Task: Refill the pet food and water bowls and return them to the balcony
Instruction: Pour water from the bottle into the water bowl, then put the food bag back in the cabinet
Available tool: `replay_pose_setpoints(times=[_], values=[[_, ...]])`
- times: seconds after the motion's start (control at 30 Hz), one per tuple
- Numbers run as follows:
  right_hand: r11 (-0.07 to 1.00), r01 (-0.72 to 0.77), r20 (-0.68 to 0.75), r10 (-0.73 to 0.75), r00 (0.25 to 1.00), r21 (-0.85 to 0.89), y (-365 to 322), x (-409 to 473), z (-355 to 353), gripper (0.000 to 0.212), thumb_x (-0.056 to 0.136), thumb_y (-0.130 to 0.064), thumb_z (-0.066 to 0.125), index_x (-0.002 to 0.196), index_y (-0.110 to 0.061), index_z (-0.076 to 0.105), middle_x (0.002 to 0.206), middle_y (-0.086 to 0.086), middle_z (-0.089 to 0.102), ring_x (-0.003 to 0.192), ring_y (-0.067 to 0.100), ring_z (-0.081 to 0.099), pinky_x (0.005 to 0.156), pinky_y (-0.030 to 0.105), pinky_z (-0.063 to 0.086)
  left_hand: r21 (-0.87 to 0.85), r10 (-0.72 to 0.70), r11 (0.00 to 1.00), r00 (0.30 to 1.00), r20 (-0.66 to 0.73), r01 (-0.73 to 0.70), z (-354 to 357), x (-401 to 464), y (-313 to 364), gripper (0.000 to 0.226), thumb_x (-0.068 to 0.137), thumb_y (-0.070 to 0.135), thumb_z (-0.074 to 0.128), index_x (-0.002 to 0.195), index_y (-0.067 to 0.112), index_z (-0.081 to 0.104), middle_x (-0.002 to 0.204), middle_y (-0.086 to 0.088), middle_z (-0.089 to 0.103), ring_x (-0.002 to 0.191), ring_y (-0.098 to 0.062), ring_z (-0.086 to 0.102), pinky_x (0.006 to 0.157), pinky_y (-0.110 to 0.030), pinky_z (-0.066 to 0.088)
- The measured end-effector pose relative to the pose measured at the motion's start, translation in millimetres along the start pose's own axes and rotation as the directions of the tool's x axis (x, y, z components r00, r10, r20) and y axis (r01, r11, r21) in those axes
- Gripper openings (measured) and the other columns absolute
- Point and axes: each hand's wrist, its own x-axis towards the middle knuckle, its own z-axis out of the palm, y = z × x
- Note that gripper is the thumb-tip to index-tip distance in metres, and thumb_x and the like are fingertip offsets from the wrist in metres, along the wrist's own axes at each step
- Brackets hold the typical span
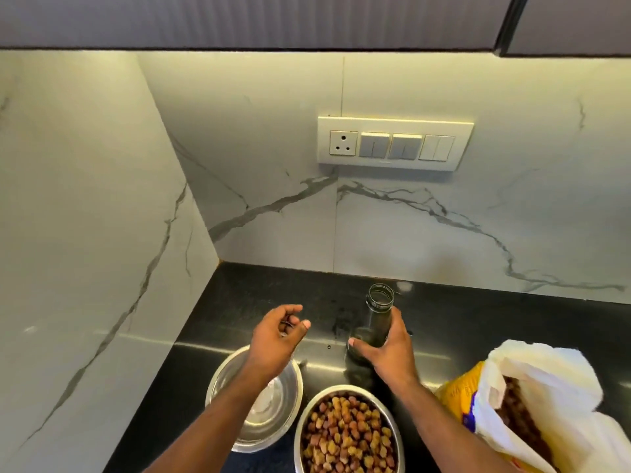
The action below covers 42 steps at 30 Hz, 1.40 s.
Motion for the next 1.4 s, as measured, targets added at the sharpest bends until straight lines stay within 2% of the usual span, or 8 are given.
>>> replay_pose_setpoints(times=[0.4,0.6,0.87,1.0,1.13,1.2,1.3,1.4], values=[[0.998,-0.004,-0.026,0.003,1.000,-0.057,9.3,6.3,11.9,0.098,0.067,-0.035,0.094,0.144,-0.041,0.035,0.141,-0.012,0.053,0.128,0.015,0.053,0.104,0.039,0.049,0.031,-0.026,0.999,0.997,0.073,0.024,28.8,41.8,-11.4,0.037,0.094,0.026,0.071,0.128,0.030,0.060,0.105,0.003,0.068,0.099,-0.013,0.067,0.087,-0.027,0.056],[0.999,0.021,-0.033,-0.023,0.999,-0.047,-11.8,-4.6,4.4,0.108,0.065,-0.044,0.095,0.152,-0.038,0.030,0.151,-0.008,0.049,0.137,0.017,0.049,0.111,0.047,0.047,-0.039,0.012,0.999,0.999,0.046,-0.010,20.3,39.5,-2.9,0.047,0.094,0.024,0.071,0.137,0.029,0.052,0.104,0.001,0.067,0.099,-0.014,0.066,0.085,-0.023,0.053],[0.972,0.232,-0.180,-0.237,0.955,-0.047,-82.2,-25.8,-17.5,0.123,0.048,-0.088,0.075,0.153,-0.042,0.030,0.153,-0.015,0.037,0.141,0.007,0.036,0.109,0.028,0.033,-0.099,0.141,0.985,0.989,-0.034,-0.143,-8.6,28.4,25.4,0.047,0.090,0.019,0.076,0.133,0.022,0.059,0.101,-0.002,0.068,0.091,-0.011,0.066,0.074,-0.009,0.051],[0.926,0.372,-0.198,-0.378,0.904,-0.069,-141.8,-35.4,-34.3,0.116,0.054,-0.084,0.075,0.152,-0.048,0.026,0.153,-0.025,0.030,0.139,0.002,0.031,0.111,0.031,0.034,-0.098,0.212,0.971,0.974,-0.078,-0.219,-28.5,23.2,50.1,0.046,0.090,0.023,0.076,0.131,0.032,0.056,0.105,0.004,0.065,0.094,-0.010,0.066,0.072,-0.011,0.053],[0.857,0.509,-0.207,-0.514,0.832,-0.079,-208.0,-48.6,-46.0,0.111,0.061,-0.076,0.074,0.154,-0.043,0.025,0.160,-0.023,0.027,0.143,0.008,0.030,0.112,0.036,0.037,-0.039,0.350,0.932,0.920,-0.175,-0.361,-59.9,14.3,88.9,0.048,0.092,0.032,0.072,0.132,0.041,0.048,0.110,0.013,0.060,0.098,-0.006,0.063,0.070,-0.014,0.050],[0.815,0.578,-0.229,-0.568,0.790,-0.028,-240.2,-55.8,-51.8,0.106,0.065,-0.072,0.076,0.154,-0.042,0.027,0.161,-0.019,0.032,0.144,0.007,0.034,0.111,0.029,0.038,0.010,0.429,0.898,0.872,-0.234,-0.440,-78.2,6.8,113.1,0.046,0.091,0.035,0.071,0.129,0.044,0.046,0.110,0.016,0.059,0.096,-0.003,0.062,0.070,-0.017,0.053],[0.751,0.654,-0.263,-0.616,0.743,0.089,-289.6,-67.2,-58.4,0.098,0.068,-0.066,0.079,0.151,-0.039,0.034,0.155,-0.016,0.045,0.140,0.000,0.044,0.110,0.023,0.041,0.071,0.556,0.820,0.762,-0.332,-0.568,-105.9,-6.5,152.5,0.045,0.089,0.036,0.073,0.125,0.043,0.047,0.106,0.019,0.057,0.095,0.007,0.060,0.063,-0.011,0.054],[0.709,0.665,-0.315,-0.592,0.742,0.234,-334.7,-79.8,-60.6,0.083,0.074,-0.060,0.082,0.143,-0.033,0.045,0.144,-0.012,0.057,0.131,0.003,0.055,0.107,0.032,0.049,0.118,0.648,0.732,0.632,-0.425,-0.671,-128.4,-22.9,192.5,0.044,0.087,0.037,0.075,0.119,0.042,0.046,0.103,0.019,0.057,0.091,-0.001,0.062,0.066,-0.014,0.055]])
